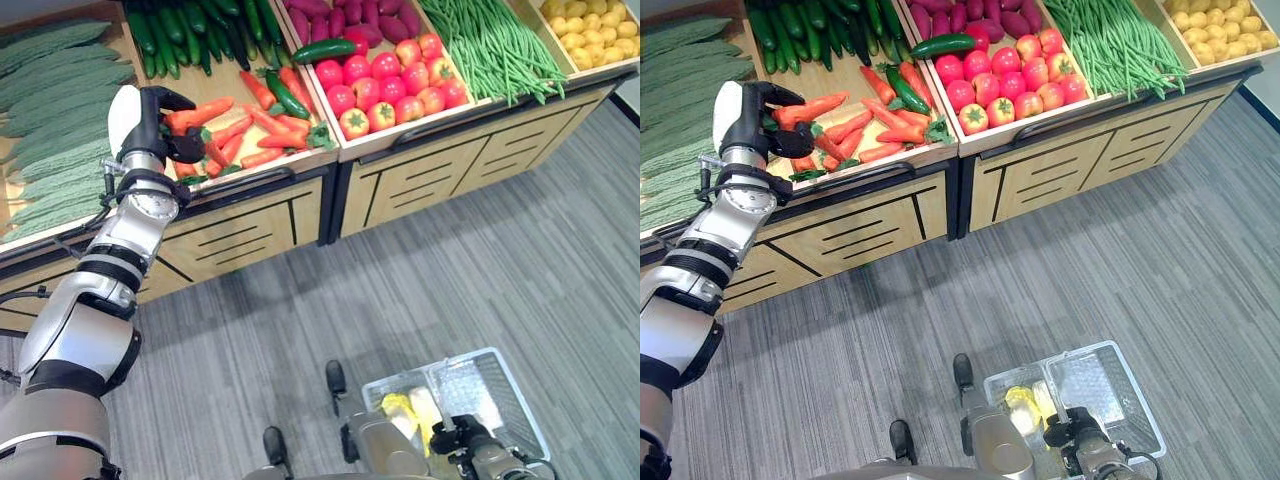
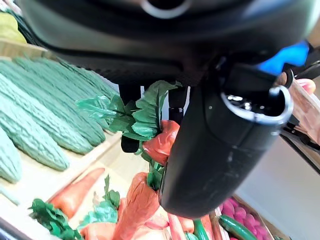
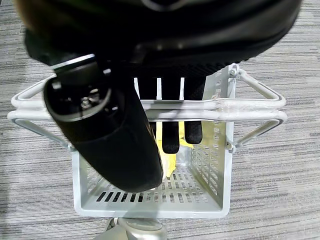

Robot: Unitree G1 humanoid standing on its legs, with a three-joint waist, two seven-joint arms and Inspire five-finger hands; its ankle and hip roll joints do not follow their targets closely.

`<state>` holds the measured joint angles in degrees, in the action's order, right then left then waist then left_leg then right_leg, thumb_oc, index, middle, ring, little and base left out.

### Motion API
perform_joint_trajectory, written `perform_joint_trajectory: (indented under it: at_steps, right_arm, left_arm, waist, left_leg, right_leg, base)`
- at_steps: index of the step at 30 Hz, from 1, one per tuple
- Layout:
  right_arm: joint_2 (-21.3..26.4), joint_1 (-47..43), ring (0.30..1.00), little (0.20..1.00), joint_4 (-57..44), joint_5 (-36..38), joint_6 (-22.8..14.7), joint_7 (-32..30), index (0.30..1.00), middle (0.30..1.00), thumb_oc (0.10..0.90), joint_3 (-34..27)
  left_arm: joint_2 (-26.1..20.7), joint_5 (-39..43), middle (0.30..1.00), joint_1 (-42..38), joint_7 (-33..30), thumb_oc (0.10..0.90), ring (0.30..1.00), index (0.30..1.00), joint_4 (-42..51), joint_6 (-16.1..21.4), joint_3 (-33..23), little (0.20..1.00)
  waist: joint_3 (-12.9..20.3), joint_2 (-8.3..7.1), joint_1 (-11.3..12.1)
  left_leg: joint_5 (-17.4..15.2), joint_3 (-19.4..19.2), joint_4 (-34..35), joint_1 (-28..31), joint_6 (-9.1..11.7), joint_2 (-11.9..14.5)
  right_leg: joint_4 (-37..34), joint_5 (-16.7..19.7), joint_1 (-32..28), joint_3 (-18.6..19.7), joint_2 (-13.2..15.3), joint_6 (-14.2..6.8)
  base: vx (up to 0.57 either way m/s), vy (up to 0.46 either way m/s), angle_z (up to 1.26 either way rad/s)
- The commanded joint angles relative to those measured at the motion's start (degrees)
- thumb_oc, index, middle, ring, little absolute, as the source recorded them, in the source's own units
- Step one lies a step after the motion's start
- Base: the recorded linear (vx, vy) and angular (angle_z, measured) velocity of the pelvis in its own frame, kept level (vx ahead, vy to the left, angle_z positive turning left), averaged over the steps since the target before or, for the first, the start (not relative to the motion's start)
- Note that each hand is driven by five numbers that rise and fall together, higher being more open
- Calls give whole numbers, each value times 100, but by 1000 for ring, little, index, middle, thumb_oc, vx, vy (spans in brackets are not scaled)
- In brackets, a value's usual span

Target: Get the vegetables into the basket

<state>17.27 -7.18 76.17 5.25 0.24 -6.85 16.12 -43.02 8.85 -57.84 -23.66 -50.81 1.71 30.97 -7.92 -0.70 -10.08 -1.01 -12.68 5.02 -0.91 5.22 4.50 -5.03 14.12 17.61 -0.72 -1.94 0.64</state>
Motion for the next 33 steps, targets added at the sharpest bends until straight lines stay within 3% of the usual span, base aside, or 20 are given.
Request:
perform_joint_trajectory:
  at_steps: [1, 18, 33]
  right_arm:
    - [401, 560, 300, 300, 221, -94, 110, 15, 300, 300, 400, -9]
    - [331, 627, 300, 300, 403, -117, 286, 136, 300, 300, 400, -124]
    - [266, 684, 300, 300, 417, -107, 396, 214, 300, 300, 400, -235]
  left_arm:
    - [-357, -363, 300, -290, -143, 400, 300, 300, 211, 402, -518, 300]
    - [-426, -295, 300, -160, 108, 400, 300, 300, 523, 343, -467, 300]
    - [-104, -317, 300, 163, 342, 400, 300, 300, 711, 219, -531, 300]
  waist:
    - [472, 103, -195]
    - [787, -34, -36]
    - [947, -44, -7]
  left_leg:
    - [384, 208, -2, -220, 396, 302]
    - [285, 295, -2, 283, 264, 153]
    - [91, 428, -2, 714, 63, -55]
  right_leg:
    - [3, -977, -938, -254, 404, -874]
    - [3, -917, -1507, -308, 531, -987]
    - [131, -977, -1981, -359, 766, -1071]
  base:
    - [1, 32, 5]
    - [1, 37, 4]
    - [-7, 53, 6]
